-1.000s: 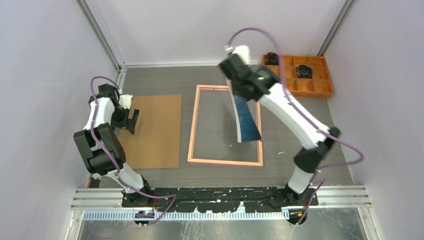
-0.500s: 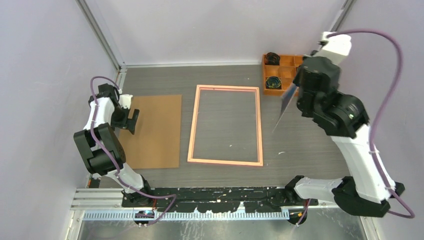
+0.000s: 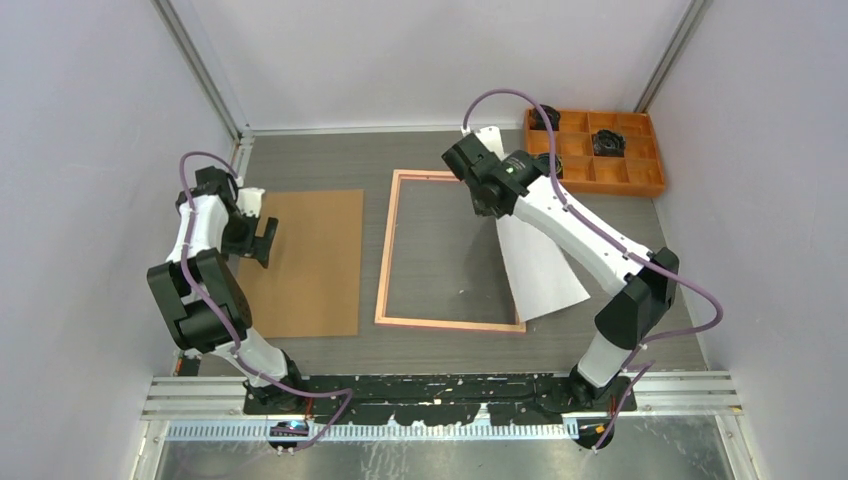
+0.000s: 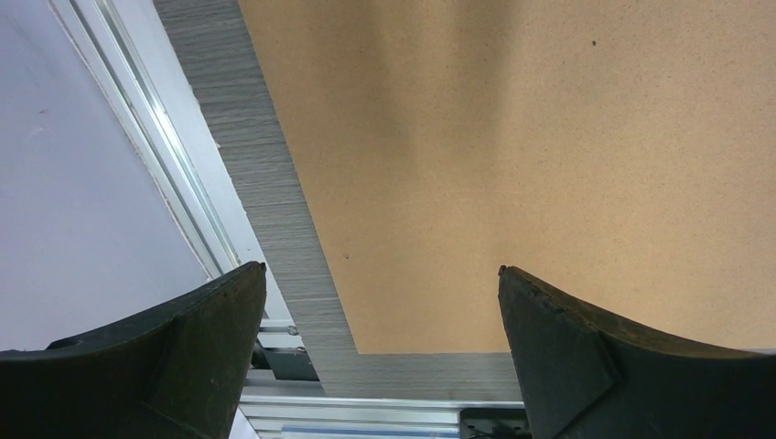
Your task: Put the photo into the frame
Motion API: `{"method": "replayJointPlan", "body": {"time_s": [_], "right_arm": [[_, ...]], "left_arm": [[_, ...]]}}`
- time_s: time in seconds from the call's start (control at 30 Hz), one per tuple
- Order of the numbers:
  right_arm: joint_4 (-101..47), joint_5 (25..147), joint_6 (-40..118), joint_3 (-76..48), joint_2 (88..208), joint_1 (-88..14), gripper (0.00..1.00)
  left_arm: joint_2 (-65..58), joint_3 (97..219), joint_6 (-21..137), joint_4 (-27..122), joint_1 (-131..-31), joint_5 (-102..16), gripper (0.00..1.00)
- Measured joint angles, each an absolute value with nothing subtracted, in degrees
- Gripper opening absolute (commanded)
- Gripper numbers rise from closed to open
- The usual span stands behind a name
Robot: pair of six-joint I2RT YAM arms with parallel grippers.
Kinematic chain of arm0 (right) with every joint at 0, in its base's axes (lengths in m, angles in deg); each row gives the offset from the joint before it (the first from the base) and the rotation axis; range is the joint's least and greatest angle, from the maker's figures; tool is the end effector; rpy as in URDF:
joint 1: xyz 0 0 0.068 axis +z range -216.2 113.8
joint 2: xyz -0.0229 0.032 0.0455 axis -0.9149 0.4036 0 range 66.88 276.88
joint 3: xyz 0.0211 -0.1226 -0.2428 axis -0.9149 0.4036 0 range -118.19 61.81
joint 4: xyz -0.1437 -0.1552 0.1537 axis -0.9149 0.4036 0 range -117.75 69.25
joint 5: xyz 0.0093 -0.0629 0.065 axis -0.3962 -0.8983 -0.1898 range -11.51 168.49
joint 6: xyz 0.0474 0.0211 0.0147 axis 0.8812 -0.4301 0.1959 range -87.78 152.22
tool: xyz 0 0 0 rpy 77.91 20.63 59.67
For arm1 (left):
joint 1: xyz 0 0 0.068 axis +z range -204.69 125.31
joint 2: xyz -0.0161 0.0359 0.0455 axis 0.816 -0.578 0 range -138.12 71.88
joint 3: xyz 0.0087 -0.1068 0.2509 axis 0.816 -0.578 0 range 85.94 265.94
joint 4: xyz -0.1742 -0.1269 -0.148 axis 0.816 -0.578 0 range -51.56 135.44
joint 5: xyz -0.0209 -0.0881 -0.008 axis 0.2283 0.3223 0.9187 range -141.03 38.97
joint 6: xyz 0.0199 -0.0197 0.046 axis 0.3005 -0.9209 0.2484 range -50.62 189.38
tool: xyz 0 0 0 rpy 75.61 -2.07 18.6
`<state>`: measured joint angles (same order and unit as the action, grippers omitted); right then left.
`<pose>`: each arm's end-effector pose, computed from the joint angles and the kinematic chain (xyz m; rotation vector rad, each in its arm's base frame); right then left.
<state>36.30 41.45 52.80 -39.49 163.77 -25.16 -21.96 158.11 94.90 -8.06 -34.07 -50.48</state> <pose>0.2728 0.2091 0.3659 -0.2068 2.3482 -0.3490 0.2955 0.1108 0.2363 0.1256 2.8939 0.1348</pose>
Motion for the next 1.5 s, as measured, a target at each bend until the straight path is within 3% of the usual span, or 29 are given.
{"method": "replayJointPlan", "body": {"time_s": [0.37, 0.63, 1.13, 1.5], "right_arm": [[26.71, 57.78, 78.33, -35.79, 167.35, -25.99, 0.01], [23.04, 58.74, 91.14, -39.12, 174.72, -26.32, 0.01], [20.68, 59.48, 94.04, -43.75, 183.2, -26.14, 0.01], [21.13, 62.43, 87.31, -47.58, 186.82, -25.18, 0.01]], "left_arm": [[-20.54, 158.0, 94.92, -7.97, -34.04, -50.52, 1.0], [-20.13, 157.78, 95.16, -8.01, -34.04, -50.52, 1.0], [-19.82, 157.25, 95.31, -7.97, -34.07, -50.54, 1.0], [-19.82, 157.25, 95.31, -7.95, -34.04, -50.54, 1.0]]}}
